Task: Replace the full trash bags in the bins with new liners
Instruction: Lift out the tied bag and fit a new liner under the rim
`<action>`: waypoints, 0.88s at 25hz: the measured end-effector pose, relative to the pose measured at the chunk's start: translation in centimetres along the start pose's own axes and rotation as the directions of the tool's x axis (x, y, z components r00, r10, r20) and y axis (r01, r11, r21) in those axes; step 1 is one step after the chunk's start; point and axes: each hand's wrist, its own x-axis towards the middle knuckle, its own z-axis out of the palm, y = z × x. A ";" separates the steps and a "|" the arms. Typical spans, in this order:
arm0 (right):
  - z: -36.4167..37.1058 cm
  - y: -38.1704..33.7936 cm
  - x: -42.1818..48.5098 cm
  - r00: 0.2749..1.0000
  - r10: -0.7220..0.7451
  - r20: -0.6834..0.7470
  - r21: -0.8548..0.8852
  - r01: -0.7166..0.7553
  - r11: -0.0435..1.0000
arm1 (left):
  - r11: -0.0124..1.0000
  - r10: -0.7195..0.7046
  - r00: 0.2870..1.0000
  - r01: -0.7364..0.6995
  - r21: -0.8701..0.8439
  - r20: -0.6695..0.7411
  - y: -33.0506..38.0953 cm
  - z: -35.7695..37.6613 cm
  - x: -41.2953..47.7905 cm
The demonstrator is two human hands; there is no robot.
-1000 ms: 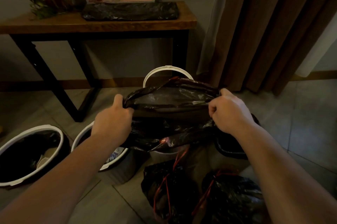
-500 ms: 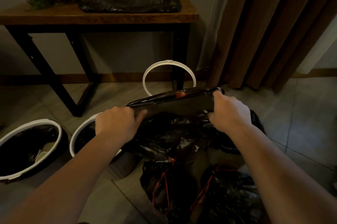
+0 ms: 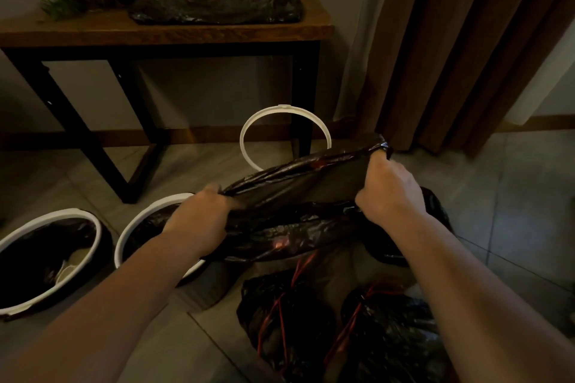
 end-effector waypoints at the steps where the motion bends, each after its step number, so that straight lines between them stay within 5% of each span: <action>1: 0.1 0.0 0.1 1.000 -0.009 -0.022 0.041 0.010 0.999 | 1.000 0.020 0.999 -0.020 0.012 0.045 0.1 0.1 0.1; 6: -0.3 0.7 0.1 0.990 -0.132 -0.054 0.054 0.135 0.989 | 0.976 -0.074 0.997 0.076 0.203 -0.017 0.4 0.4 0.1; 12: -0.3 1.0 0.4 0.984 0.029 0.175 -0.129 -0.006 0.992 | 0.955 -0.283 0.954 0.290 0.060 -0.095 -0.2 0.1 0.6; 16: 0.3 1.2 0.4 0.988 0.022 0.155 -0.141 0.000 0.990 | 0.949 -0.306 0.946 0.312 0.044 -0.111 0.7 0.1 0.8; 22: 0.6 0.5 1.2 0.995 0.043 0.093 0.267 -0.066 0.961 | 0.927 -0.263 0.889 0.127 -0.352 -0.373 2.8 0.5 0.5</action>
